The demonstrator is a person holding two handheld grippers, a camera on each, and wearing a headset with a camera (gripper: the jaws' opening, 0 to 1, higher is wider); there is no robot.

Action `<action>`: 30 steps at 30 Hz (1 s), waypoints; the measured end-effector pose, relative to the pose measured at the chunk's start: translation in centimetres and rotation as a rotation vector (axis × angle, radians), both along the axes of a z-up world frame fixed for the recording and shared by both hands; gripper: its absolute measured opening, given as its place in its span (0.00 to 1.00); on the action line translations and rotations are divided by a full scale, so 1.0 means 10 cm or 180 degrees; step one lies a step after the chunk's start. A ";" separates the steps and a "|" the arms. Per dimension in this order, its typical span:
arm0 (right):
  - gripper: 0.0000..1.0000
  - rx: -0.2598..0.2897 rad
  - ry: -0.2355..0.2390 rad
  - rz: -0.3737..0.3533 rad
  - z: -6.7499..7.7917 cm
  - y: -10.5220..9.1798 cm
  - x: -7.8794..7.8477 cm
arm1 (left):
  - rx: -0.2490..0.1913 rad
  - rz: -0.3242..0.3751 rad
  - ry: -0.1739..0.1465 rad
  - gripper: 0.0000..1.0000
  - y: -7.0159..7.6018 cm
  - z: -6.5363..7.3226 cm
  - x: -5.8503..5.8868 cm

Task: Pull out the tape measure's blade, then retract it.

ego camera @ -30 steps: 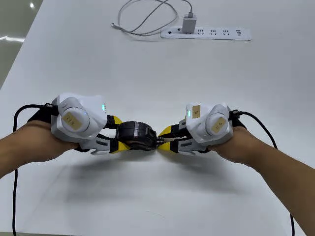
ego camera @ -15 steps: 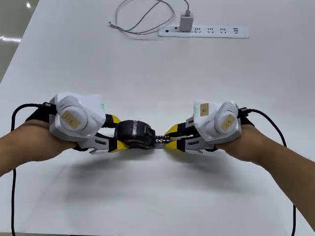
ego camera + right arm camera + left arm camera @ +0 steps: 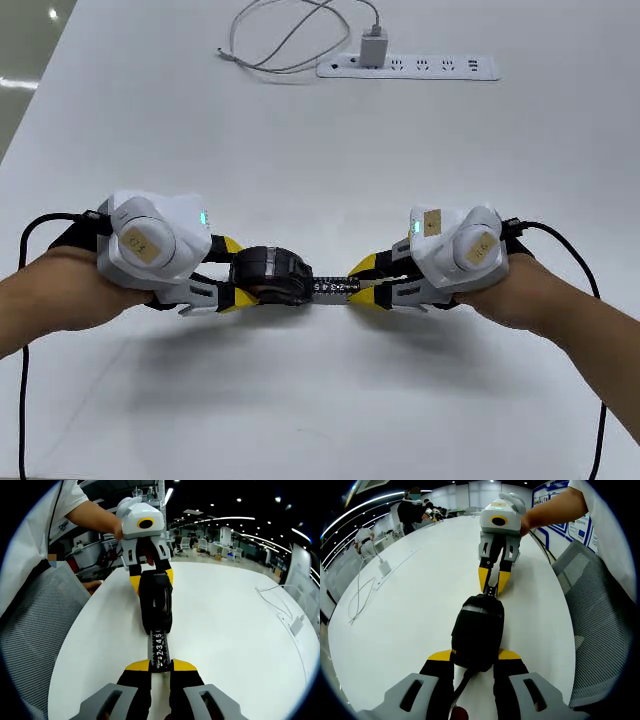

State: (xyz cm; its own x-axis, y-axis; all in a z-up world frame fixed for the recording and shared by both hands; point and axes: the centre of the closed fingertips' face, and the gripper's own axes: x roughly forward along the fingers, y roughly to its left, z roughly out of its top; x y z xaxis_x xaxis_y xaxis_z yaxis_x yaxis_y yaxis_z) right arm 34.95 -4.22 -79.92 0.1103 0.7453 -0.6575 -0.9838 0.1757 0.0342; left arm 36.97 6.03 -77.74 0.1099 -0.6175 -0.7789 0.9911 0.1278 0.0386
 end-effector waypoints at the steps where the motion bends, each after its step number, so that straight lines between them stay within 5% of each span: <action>1: 0.09 -0.0008 -0.0002 -0.0003 0.00 -0.02 0.00 | -0.0002 0.0004 0.0002 0.25 0.00 0.00 0.00; 30: 0.09 -0.0148 -0.0045 -0.0099 -0.01 -0.37 -0.03 | 0.0007 0.0014 -0.0002 0.25 -0.02 0.00 0.00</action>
